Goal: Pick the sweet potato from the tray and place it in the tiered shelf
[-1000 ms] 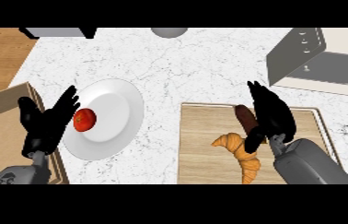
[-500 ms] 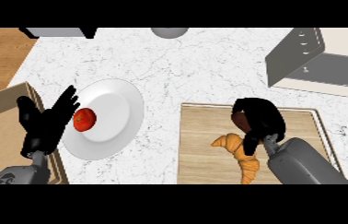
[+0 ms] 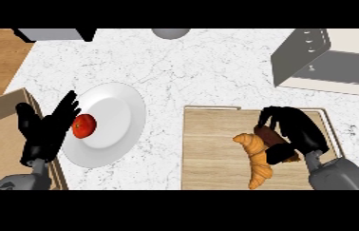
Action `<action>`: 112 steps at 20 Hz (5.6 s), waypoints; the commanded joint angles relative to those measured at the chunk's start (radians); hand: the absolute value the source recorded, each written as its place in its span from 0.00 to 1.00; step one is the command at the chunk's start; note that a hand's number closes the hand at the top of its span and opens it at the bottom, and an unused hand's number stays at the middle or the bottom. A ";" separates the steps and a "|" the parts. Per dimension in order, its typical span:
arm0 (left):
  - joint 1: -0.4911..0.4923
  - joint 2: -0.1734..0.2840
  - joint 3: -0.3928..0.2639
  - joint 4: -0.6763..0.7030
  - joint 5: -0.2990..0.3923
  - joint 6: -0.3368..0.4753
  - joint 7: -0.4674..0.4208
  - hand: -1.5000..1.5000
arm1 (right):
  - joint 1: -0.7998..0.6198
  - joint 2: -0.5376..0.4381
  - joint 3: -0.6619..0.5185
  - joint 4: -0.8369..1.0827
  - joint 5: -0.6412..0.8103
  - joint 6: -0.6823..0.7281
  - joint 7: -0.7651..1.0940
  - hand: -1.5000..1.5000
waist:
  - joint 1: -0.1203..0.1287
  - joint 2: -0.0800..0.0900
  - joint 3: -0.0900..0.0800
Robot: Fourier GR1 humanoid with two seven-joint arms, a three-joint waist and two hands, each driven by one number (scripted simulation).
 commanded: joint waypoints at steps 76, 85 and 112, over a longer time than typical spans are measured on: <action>-0.018 -0.069 0.065 0.093 -0.010 -0.085 0.014 0.50 | -0.684 -0.502 -0.576 0.774 -0.188 0.151 -0.516 1.00 | 0.040 0.027 -0.020; 0.016 -0.125 0.014 0.026 -0.066 -0.027 0.035 0.50 | -0.798 -0.458 -0.784 0.933 -0.388 0.166 -0.435 0.00 | 0.039 0.025 -0.018; 0.041 -0.142 0.030 0.023 -0.076 -0.044 0.011 0.50 | -0.698 -0.825 -1.174 1.305 -0.641 0.203 -0.389 0.00 | 0.025 0.031 -0.013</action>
